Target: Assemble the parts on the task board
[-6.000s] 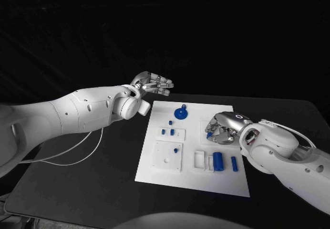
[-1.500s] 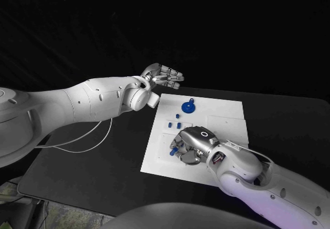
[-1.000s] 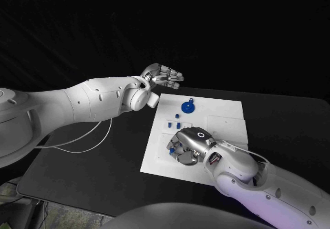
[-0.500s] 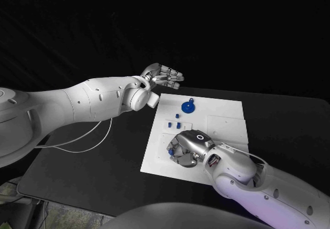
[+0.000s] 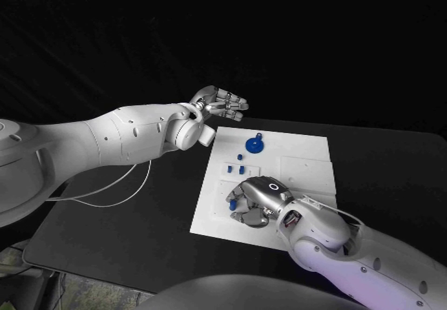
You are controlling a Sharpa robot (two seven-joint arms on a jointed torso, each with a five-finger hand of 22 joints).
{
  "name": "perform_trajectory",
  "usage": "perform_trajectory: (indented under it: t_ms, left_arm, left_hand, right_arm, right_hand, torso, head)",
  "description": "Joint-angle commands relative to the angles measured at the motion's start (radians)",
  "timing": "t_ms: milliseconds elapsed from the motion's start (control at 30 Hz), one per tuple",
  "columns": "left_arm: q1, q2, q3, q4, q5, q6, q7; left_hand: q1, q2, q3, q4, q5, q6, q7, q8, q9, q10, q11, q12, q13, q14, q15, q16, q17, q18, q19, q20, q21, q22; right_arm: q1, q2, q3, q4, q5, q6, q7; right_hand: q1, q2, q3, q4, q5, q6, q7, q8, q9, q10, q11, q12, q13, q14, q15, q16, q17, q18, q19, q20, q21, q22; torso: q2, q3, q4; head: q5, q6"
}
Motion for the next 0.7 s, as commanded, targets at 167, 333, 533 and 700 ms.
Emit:
perform_trajectory:
  t_ms: [167,333,533,700]
  left_arm:
    - [0.000,-0.001,0.001,0.002,0.000,0.014,0.004]
    - [0.000,-0.002,0.001,0.001,0.000,0.014,0.004]
    - [0.000,-0.003,0.001,-0.003,0.000,0.014,0.004]
    - [0.000,-0.004,0.001,-0.007,0.000,0.016,0.005]
  left_hand:
    - [0.001,0.011,-0.001,0.002,-0.006,-0.002,-0.004,-0.001,0.000,0.000,-0.001,-0.005,0.000,-0.006,0.002,-0.003,-0.001,-0.002,0.002,0.008,0.004,-0.001]
    - [0.001,0.011,-0.001,0.002,-0.006,-0.002,-0.004,-0.001,0.000,0.000,-0.001,-0.005,0.000,-0.006,0.002,-0.003,-0.001,-0.002,0.002,0.008,0.004,-0.001]
    - [0.001,0.011,-0.001,0.002,-0.006,-0.002,-0.004,-0.001,0.000,0.000,-0.001,-0.005,0.000,-0.006,0.002,-0.003,-0.001,-0.002,0.002,0.008,0.004,-0.001]
    - [0.001,0.011,-0.001,0.002,-0.006,-0.002,-0.004,-0.001,0.000,0.000,-0.001,-0.005,0.000,-0.006,0.002,-0.003,-0.001,-0.002,0.002,0.008,0.004,-0.001]
  right_arm:
    - [-0.001,-0.024,0.006,0.032,0.052,-0.108,0.023]
    - [-0.001,-0.052,0.038,0.060,0.096,-0.129,0.027]
    - [0.000,-0.106,0.104,0.091,0.210,-0.105,0.024]
    - [0.004,-0.178,0.159,0.101,0.377,-0.069,0.015]
  right_hand:
    - [0.027,-0.001,-0.084,0.021,-0.008,-0.024,-0.001,-0.003,-0.001,-0.032,0.002,0.023,-0.001,-0.003,0.009,0.006,-0.009,0.015,0.039,0.009,-0.003,-0.017]
    - [0.032,0.002,-0.123,0.038,-0.002,-0.043,0.002,-0.003,-0.002,-0.033,0.001,0.030,-0.001,-0.003,0.009,0.009,-0.013,0.016,0.039,0.010,0.004,-0.026]
    - [0.026,0.016,-0.167,0.069,0.015,-0.044,0.004,-0.003,-0.002,-0.015,-0.003,0.037,-0.001,-0.003,0.007,0.014,-0.015,0.013,0.039,0.008,0.010,-0.034]
    - [-0.011,0.051,-0.159,0.098,0.052,0.002,-0.005,0.002,0.002,0.147,-0.048,0.077,0.009,0.005,-0.016,0.019,-0.013,0.001,0.041,-0.005,0.050,-0.018]
  torso:
    - [-0.001,-0.0004,-0.0012]
    - [-0.001,-0.0002,-0.0015]
    - [-0.003,-0.0004,-0.0022]
    - [-0.007,-0.0009,-0.0044]
  head:
    - [-0.005,0.005]
    - [-0.011,0.010]
    - [-0.028,0.023]
    - [-0.049,0.031]
